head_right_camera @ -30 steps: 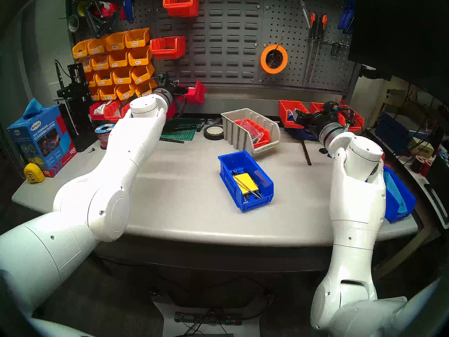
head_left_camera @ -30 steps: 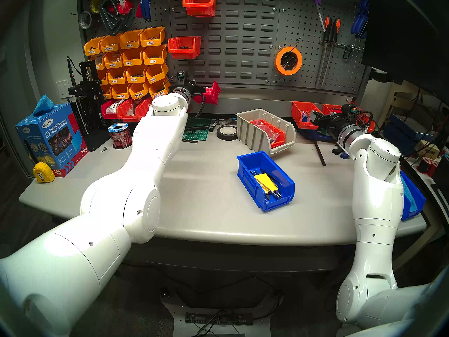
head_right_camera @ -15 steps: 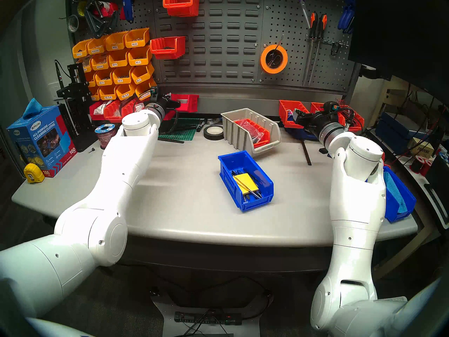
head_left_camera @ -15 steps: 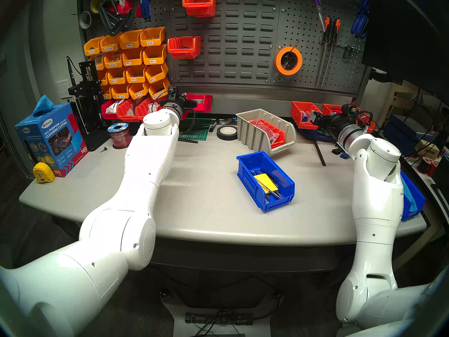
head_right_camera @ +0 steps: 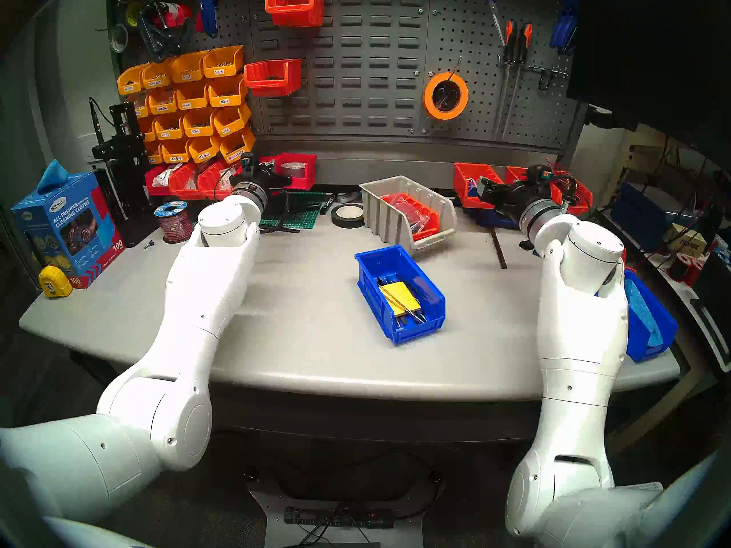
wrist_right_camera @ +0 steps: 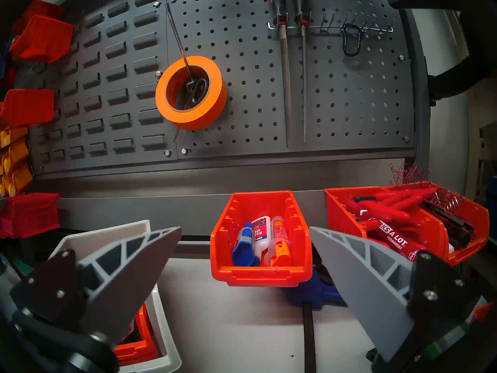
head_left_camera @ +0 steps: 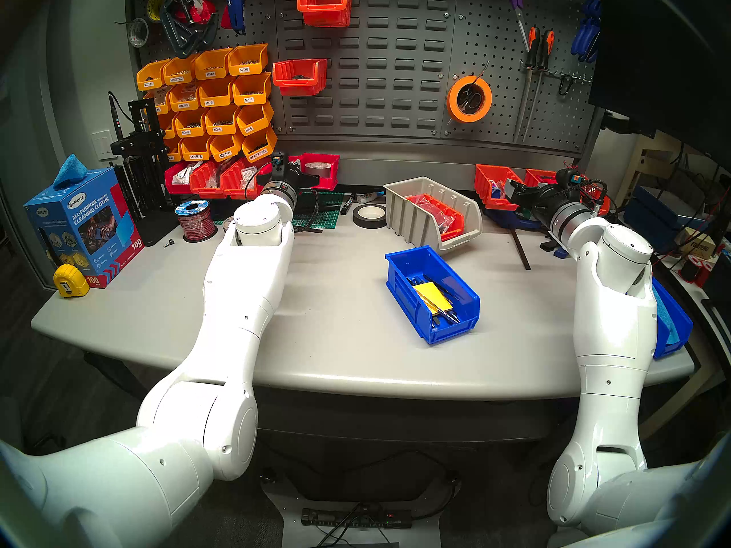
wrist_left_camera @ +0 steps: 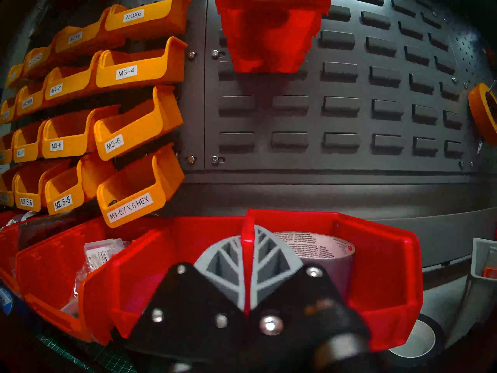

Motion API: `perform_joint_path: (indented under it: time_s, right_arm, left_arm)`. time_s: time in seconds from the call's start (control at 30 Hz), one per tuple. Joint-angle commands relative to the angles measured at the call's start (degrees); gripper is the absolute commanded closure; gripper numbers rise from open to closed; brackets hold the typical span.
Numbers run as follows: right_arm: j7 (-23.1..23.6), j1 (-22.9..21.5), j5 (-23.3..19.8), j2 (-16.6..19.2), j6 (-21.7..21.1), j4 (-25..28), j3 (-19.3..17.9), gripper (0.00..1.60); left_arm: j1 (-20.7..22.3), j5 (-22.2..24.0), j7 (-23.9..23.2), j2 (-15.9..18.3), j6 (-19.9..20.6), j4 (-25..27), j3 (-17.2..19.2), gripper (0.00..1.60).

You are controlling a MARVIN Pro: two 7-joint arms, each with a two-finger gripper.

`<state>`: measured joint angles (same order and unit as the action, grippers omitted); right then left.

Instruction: Hang all the unorganized tool boxes onto the wall

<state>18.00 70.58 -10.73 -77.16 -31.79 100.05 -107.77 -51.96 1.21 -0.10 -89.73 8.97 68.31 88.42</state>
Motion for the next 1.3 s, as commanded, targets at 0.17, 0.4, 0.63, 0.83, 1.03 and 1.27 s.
perform_joint_path:
  time_s: [0.17,0.4,0.63,0.83,1.03,1.27]
  right_arm:
    - [-0.02,-0.33,-0.04,0.04,0.07,1.02,-0.02,0.0]
    - [-0.02,-0.33,-0.04,0.04,0.07,1.02,-0.02,0.0]
    - [-0.02,-0.33,-0.04,0.04,0.07,1.02,-0.02,0.0]
    - [-0.01,-0.34,-0.04,0.04,0.08,1.0,-0.02,0.0]
    - [-0.01,-0.34,-0.04,0.05,0.09,0.99,-0.02,0.0]
    - [-0.01,-0.34,-0.04,0.04,0.08,0.99,-0.02,0.0]
  left_arm:
    - [-0.3,-0.9,0.89,-0.93,2.85,5.25,-0.84,1.6]
    - [0.47,-1.59,0.84,-1.72,2.86,3.9,-2.52,1.6]
    - [1.74,-1.76,0.99,-2.2,2.14,2.05,-3.32,1.6]
    - [2.93,-1.66,1.36,-2.62,1.48,0.7,-3.19,1.6]
    - [3.85,-1.57,1.62,-2.92,1.25,-0.04,-2.82,1.6]
    - [4.83,-1.36,1.87,-3.47,0.89,-0.93,-2.48,1.6]
